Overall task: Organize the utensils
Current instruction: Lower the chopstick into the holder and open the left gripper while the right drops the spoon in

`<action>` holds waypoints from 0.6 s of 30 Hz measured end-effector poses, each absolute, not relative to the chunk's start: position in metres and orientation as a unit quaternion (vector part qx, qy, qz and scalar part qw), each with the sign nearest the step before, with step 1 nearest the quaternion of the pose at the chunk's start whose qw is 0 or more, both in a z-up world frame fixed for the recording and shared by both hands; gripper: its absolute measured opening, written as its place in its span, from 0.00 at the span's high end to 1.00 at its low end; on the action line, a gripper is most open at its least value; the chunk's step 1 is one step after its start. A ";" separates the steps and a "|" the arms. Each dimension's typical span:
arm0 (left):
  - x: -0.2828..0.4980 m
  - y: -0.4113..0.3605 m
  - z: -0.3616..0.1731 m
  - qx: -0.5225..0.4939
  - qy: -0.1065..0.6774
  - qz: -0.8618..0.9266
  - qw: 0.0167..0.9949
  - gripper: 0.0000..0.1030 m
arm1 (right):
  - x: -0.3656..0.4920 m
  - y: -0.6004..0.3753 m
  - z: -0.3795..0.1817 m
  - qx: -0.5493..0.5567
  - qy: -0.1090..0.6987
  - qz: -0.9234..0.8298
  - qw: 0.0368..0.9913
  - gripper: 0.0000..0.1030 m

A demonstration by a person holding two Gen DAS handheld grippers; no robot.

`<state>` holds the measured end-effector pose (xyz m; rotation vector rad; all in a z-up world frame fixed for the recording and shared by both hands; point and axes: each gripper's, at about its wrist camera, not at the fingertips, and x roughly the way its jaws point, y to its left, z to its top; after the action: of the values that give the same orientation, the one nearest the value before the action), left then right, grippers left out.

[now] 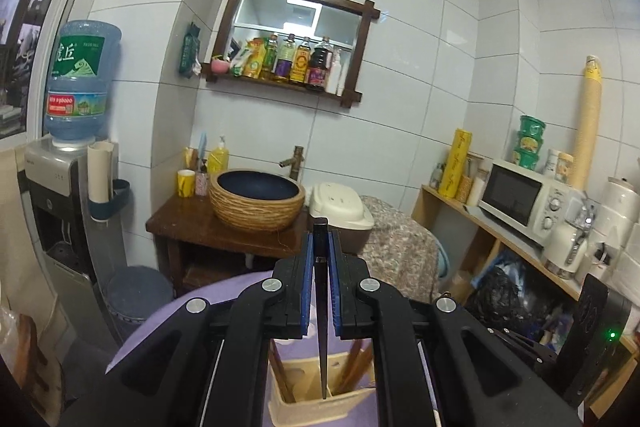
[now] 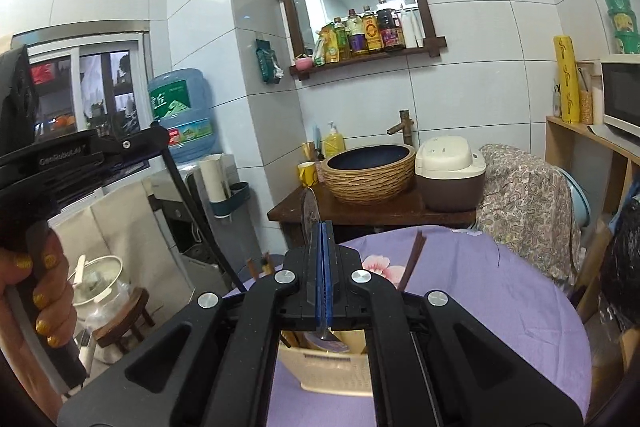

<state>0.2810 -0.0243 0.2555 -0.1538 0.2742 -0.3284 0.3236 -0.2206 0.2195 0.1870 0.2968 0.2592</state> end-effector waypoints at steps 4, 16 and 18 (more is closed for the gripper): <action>0.297 -0.029 0.235 -0.075 0.149 -0.153 0.974 0.92 | 0.350 -0.217 0.200 0.098 0.161 0.111 0.976 0.99; 0.317 -0.045 0.137 -0.050 0.229 -0.144 0.961 0.92 | 0.374 -0.212 0.106 0.083 0.232 0.081 0.966 0.99; 0.318 -0.047 0.124 -0.048 0.239 -0.143 0.959 0.92 | 0.373 -0.212 0.101 0.078 0.233 0.079 0.966 0.99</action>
<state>0.3181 -0.0466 0.1240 -0.0977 0.4850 -0.2903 0.3735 -0.2119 0.1006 0.1575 0.4716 0.1605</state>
